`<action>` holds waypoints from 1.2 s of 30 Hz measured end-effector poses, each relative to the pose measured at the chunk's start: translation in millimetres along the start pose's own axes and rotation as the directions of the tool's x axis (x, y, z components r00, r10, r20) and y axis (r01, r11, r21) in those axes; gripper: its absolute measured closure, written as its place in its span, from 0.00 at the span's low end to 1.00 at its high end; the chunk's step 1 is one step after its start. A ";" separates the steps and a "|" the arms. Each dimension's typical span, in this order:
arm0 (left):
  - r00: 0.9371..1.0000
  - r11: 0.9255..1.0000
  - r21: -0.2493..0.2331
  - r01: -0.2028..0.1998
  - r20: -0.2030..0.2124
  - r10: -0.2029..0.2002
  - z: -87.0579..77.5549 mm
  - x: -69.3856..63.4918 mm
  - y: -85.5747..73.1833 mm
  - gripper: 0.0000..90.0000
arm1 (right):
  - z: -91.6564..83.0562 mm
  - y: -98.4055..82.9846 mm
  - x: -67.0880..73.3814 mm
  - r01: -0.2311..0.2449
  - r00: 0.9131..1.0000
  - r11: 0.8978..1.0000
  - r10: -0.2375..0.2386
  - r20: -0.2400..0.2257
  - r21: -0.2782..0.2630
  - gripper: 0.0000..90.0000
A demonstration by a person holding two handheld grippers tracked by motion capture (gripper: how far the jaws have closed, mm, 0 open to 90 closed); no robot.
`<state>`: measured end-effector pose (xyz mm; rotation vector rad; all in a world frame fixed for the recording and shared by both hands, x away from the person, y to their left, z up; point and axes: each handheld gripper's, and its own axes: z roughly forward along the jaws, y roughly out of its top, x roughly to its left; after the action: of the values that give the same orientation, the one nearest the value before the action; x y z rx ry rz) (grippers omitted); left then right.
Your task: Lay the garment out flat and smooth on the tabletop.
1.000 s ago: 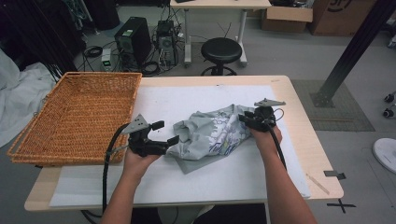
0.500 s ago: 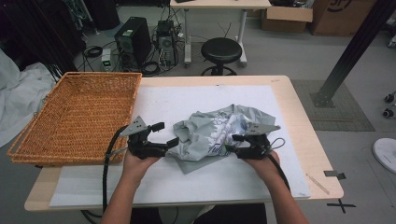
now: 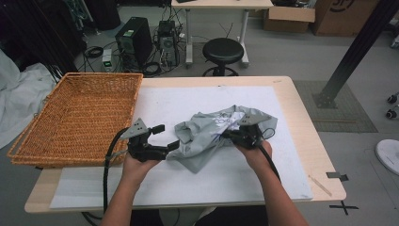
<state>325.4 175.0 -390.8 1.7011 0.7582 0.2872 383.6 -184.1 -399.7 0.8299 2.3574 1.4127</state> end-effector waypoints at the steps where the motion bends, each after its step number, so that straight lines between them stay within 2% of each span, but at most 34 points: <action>1: 1.000 1.000 0.003 -0.001 -0.003 0.001 -0.8 0.6 0.2 0.09 | -2.2 9.3 -3.1 0.000 1.000 1.000 0.001 0.005 -0.020 0.99; 2: 1.000 1.000 0.003 -0.001 -0.003 0.001 -0.8 0.6 0.2 0.09 | -2.2 9.3 -3.1 0.000 1.000 1.000 0.001 0.005 -0.020 0.99; 3: 1.000 1.000 0.003 -0.001 -0.002 0.001 -0.9 0.6 0.3 0.09 | -3.7 21.0 -6.8 0.003 1.000 0.999 -0.002 0.012 -0.040 0.99; 4: 1.000 1.000 0.003 -0.002 -0.002 0.002 -1.1 0.6 0.4 0.09 | -3.6 27.9 -8.9 0.007 1.000 0.999 -0.006 0.018 -0.044 0.99; 5: 1.000 1.000 0.008 -0.004 -0.005 0.004 -1.3 0.5 0.4 0.09 | 0.9 43.3 -15.0 0.012 0.999 0.999 -0.011 0.030 -0.040 0.98; 8: 1.000 1.000 0.015 -0.005 -0.007 0.005 -0.7 0.1 -0.3 0.10 | 21.4 53.5 -25.4 -0.021 0.999 1.000 0.020 0.042 0.011 0.98; 11: 1.000 0.999 0.035 -0.013 -0.003 0.013 1.8 -0.5 -2.6 0.10 | 43.4 48.9 -28.5 -0.045 0.998 0.997 0.042 0.047 0.061 0.98; 13: 1.000 0.999 0.050 -0.020 0.001 0.020 4.5 -1.0 -4.9 0.15 | 57.7 41.5 -29.5 -0.068 0.997 0.993 0.063 0.053 0.095 0.98; 16: 1.000 0.998 0.052 -0.021 0.000 0.021 6.6 -1.3 -6.8 0.17 | 66.2 34.3 -30.6 -0.092 0.994 0.990 0.086 0.065 0.103 0.97; 18: 1.000 0.999 0.047 -0.018 0.002 0.018 7.5 -0.7 -7.2 0.17 | 69.3 30.1 -31.7 -0.107 0.993 0.990 0.100 0.068 0.097 0.89; 20: 1.000 0.999 0.035 -0.012 0.003 0.012 8.2 1.3 -6.7 0.17 | 64.2 29.9 -31.4 -0.101 0.993 0.992 0.095 0.069 0.078 0.77; 22: 1.000 1.000 0.029 -0.007 0.002 0.007 8.5 2.3 -6.6 0.17 | 60.4 30.1 -31.0 -0.100 0.993 0.993 0.096 0.066 0.059 0.74; 23: 1.000 1.000 0.023 -0.003 0.004 0.003 8.6 3.3 -6.5 0.17 | 50.6 30.3 -28.5 -0.091 0.994 0.995 0.088 0.072 0.038 0.67; 24: 1.000 1.000 0.017 -0.001 0.002 0.001 8.6 4.0 -6.5 0.17 | 50.6 30.3 -28.5 -0.091 0.994 0.995 0.088 0.072 0.038 0.67; 25: 1.000 1.000 0.007 -0.002 0.003 0.002 8.2 4.9 -6.4 0.17 | 37.9 27.0 -24.6 -0.081 0.994 0.997 0.081 0.075 0.006 0.63; 27: 1.000 1.000 -0.001 0.000 0.005 0.000 7.5 5.6 -6.4 0.17 | 24.1 19.8 -19.9 -0.075 0.993 0.997 0.077 0.085 -0.023 0.58; 31: 1.000 1.000 -0.012 -0.001 0.007 0.001 6.0 6.2 -6.6 0.17 | -1.9 -3.0 -11.8 -0.084 0.991 0.994 0.090 0.103 -0.064 0.54; 32: 1.000 1.000 -0.014 0.003 0.008 -0.003 5.9 6.3 -6.8 0.17 | -1.9 -3.0 -11.8 -0.084 0.991 0.994 0.090 0.103 -0.064 0.54; 34: 1.000 1.000 -0.017 0.006 0.011 -0.006 5.9 6.4 -7.6 0.17 | -12.8 -16.9 -9.0 -0.090 0.988 0.994 0.098 0.117 -0.068 0.54; 35: 1.000 1.000 -0.021 0.009 0.015 -0.009 6.2 6.1 -8.1 0.17 | -17.1 -26.5 -8.5 -0.106 0.986 0.993 0.112 0.122 -0.053 0.54; 36: 1.000 1.000 -0.022 0.009 0.017 -0.009 6.7 5.7 -8.5 0.17 | -17.1 -26.5 -8.5 -0.106 0.986 0.993 0.112 0.122 -0.053 0.54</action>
<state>330.6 174.1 -401.8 1.6771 0.7476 0.2740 373.0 -211.0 -414.9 1.0176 2.2085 1.4073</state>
